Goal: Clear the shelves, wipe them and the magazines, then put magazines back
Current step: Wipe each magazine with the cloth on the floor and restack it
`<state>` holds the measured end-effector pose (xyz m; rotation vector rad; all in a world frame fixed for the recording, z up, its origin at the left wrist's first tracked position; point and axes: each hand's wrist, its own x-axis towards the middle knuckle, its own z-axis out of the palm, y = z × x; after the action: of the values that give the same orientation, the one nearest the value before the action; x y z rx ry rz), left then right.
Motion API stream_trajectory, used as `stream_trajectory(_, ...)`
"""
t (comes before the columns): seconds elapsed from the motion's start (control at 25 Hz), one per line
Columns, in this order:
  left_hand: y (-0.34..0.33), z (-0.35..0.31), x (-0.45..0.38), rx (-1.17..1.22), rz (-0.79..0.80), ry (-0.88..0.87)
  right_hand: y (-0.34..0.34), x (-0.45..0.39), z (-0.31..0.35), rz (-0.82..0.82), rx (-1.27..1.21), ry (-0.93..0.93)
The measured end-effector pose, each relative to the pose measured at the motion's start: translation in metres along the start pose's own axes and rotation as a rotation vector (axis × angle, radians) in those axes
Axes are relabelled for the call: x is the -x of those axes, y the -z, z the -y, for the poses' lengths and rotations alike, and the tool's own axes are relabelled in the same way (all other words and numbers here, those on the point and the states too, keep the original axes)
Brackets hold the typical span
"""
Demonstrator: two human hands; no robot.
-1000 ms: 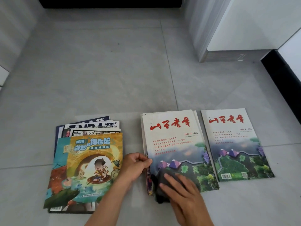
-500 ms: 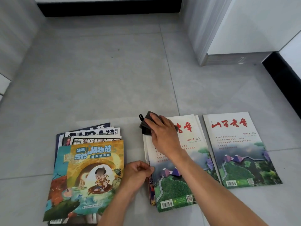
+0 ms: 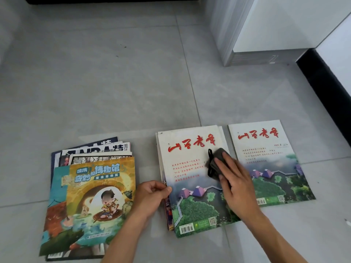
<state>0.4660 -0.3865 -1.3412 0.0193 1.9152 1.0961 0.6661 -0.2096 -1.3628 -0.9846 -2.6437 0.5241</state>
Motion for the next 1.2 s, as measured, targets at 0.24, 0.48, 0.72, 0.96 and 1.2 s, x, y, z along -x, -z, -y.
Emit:
stream_trajectory(0.24, -0.001, 0.001, 0.000, -0.030, -0.020, -0.013, -0.016, 0.104, 0.058, 0.022, 0.115, 0.104)
stream_trajectory(0.48, -0.002, -0.004, 0.005, -0.044, -0.028, -0.018, -0.020, 0.092, 0.068, 0.117, 0.119, 0.393)
stream_trajectory(0.72, -0.001, -0.003, 0.005, -0.048, -0.032, -0.013, -0.007, 0.096, 0.052, -0.063, 0.179, -0.034)
stream_trajectory(0.96, -0.003, -0.004, 0.011, -0.064, -0.022, -0.082, -0.033, 0.077, 0.104, 0.083, 0.133, 0.221)
stream_trajectory(1.2, -0.011, -0.008, 0.025, -0.090, -0.114, -0.249, -0.019, -0.011, 0.090, 0.131, 0.060, -0.121)
